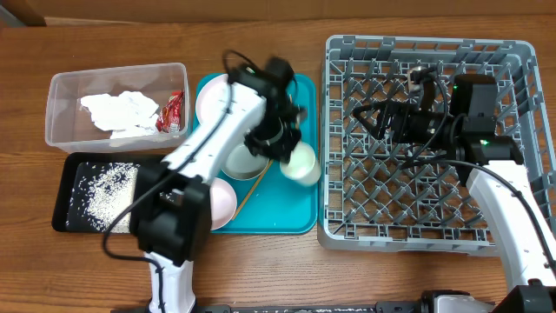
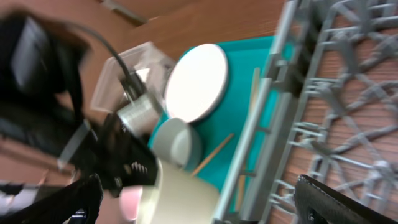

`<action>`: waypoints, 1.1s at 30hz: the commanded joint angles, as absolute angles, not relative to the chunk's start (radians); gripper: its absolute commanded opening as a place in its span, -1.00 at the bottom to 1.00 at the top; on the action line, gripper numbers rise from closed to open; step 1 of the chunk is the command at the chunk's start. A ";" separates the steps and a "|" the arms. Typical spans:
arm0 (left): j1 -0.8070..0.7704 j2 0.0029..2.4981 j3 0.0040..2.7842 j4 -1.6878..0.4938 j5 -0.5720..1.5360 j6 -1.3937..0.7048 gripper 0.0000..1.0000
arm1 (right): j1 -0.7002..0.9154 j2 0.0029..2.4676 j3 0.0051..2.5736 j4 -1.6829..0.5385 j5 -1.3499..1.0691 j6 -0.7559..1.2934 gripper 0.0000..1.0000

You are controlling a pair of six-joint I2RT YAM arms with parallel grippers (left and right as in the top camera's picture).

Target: Sort waste into correct bins and load items into the dishwasher

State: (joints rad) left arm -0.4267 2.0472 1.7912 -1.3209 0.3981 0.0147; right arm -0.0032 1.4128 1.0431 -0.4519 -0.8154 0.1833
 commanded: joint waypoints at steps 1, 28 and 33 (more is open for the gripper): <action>-0.297 1.946 1.864 -1.326 0.812 0.176 -0.92 | 0.028 1.395 1.051 -0.420 -0.933 0.203 1.00; -0.124 1.944 1.859 -1.517 1.406 0.529 -0.92 | 0.275 1.456 1.051 0.168 -1.070 0.353 0.54; -0.125 1.944 1.859 -1.517 1.407 0.528 -0.92 | 0.275 1.456 1.051 0.168 -1.094 0.353 0.34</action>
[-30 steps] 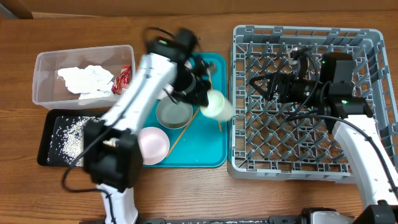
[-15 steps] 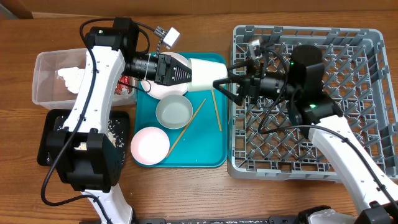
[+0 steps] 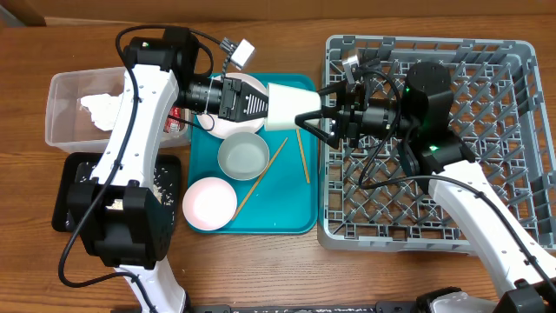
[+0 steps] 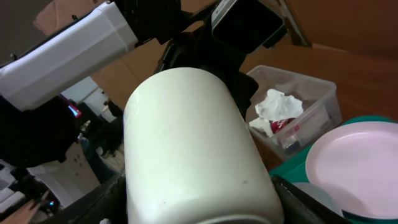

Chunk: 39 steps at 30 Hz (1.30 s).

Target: Sort waste into correct bins and load items into the dishwasher

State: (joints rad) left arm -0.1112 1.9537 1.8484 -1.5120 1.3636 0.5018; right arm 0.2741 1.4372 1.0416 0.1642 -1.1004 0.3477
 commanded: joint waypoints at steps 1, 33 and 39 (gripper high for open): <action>-0.125 1.944 1.859 -1.517 1.407 0.528 -0.92 | 0.275 1.456 1.051 0.168 -1.096 0.353 0.30; -0.124 1.943 1.859 -1.480 1.359 0.527 -0.31 | 0.072 1.456 1.051 -0.080 -0.985 0.341 0.01; -0.124 1.944 1.859 -1.419 1.221 0.511 -0.32 | 0.068 1.432 1.055 -0.269 -0.820 0.342 0.01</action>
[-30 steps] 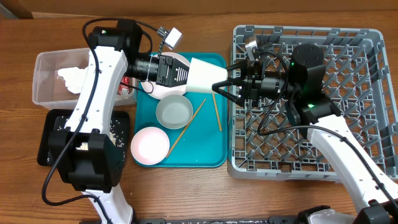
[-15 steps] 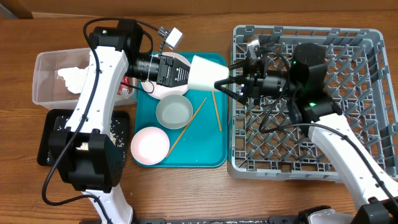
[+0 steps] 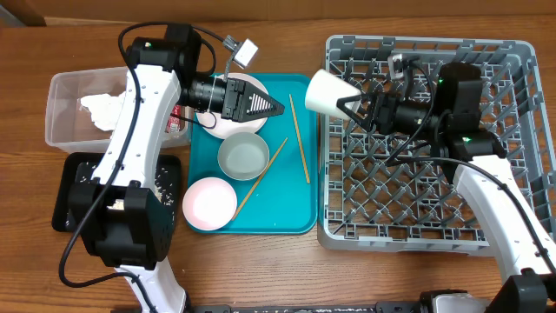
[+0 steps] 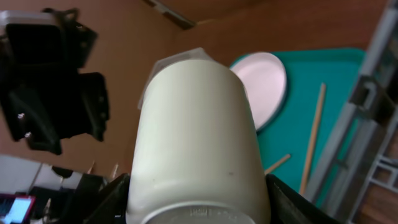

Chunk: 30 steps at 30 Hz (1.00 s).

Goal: Sort waste into correct bins and load items into the dishwasher
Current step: 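Lower the white cup into the dish rack and release it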

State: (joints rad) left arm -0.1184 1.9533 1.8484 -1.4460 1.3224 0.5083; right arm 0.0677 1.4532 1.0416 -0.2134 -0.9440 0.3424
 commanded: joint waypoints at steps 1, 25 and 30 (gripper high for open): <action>-0.124 1.944 1.859 -1.390 1.148 0.492 -0.34 | 0.068 1.409 1.068 -0.377 -0.746 0.340 0.01; -0.125 1.944 1.859 -1.122 0.414 0.115 -0.24 | 0.316 1.292 1.237 -1.398 0.033 0.532 0.03; -0.125 1.944 1.859 -1.124 0.414 0.115 -0.24 | 0.316 1.299 1.237 -1.416 0.032 0.532 0.03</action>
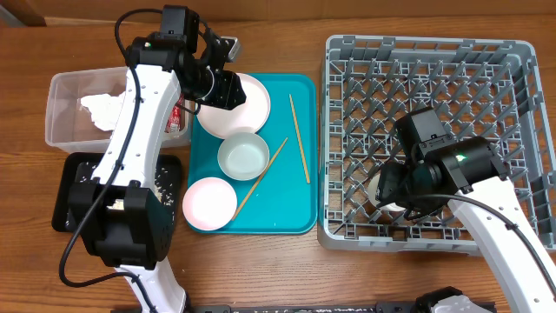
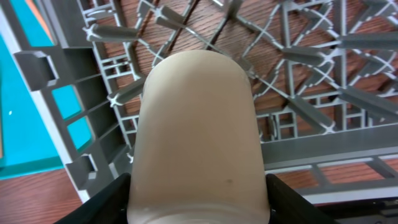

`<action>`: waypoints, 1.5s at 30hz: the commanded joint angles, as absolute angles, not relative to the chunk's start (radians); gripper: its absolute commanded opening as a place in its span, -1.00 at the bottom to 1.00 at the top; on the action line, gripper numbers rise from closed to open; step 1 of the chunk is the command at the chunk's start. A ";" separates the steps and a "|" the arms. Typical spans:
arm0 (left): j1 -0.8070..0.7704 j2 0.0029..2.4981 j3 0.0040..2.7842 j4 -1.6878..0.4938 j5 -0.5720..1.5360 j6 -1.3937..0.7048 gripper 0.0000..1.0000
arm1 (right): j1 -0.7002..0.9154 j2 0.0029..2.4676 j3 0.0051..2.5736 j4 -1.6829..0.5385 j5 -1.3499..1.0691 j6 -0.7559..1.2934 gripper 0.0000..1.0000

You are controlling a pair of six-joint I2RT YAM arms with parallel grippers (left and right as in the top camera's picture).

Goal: Sort waste into correct bins and load items into the dishwasher
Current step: 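Lower the white cup into the dish rack and release it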

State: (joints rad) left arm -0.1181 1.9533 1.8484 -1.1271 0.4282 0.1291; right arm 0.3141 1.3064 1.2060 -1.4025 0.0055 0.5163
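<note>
A cream cup (image 2: 198, 130) is clamped between the black fingers (image 2: 102, 205) of my right gripper (image 2: 198, 208). It lies low over the front-left part of the grey dish rack (image 1: 521, 52). From overhead only a sliver of the cup (image 1: 379, 188) shows under the right arm. My left gripper (image 1: 224, 87) hovers with spread jaws over the pink plate (image 1: 252, 109) at the back of the teal tray (image 1: 300, 217). A grey-green bowl (image 1: 243, 156), a pink bowl (image 1: 208, 202) and two chopsticks (image 1: 298, 139) also lie on the tray.
A clear bin (image 1: 61, 130) holding white tissue (image 1: 102, 109) and a red wrapper (image 1: 178, 117) stands at the far left. In front of it is a black tray (image 1: 69, 187) with white grains. The rack's wall borders the teal tray.
My right gripper, still holding the cup, has gone from the rack's back-left corner down to its front-left area. The left gripper has drawn back over the pink plate.
My left gripper first held the cup over the tray, with the right gripper open above the rack. Then both met at the cup above the tray's back edge. After that the right alone held it at the rack's corner, and now low inside the rack.
</note>
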 commanded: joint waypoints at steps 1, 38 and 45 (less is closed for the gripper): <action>-0.125 1.944 1.859 -1.126 0.414 0.115 -0.24 | 0.316 1.305 1.237 -1.432 0.031 0.532 0.03; -0.125 1.944 1.859 -1.171 0.381 0.116 -0.09 | 0.348 1.495 1.243 -1.529 -0.105 0.474 0.62; -0.125 1.944 1.859 -1.173 0.381 0.116 -0.04 | 0.342 1.495 1.261 -1.464 -0.091 0.471 0.73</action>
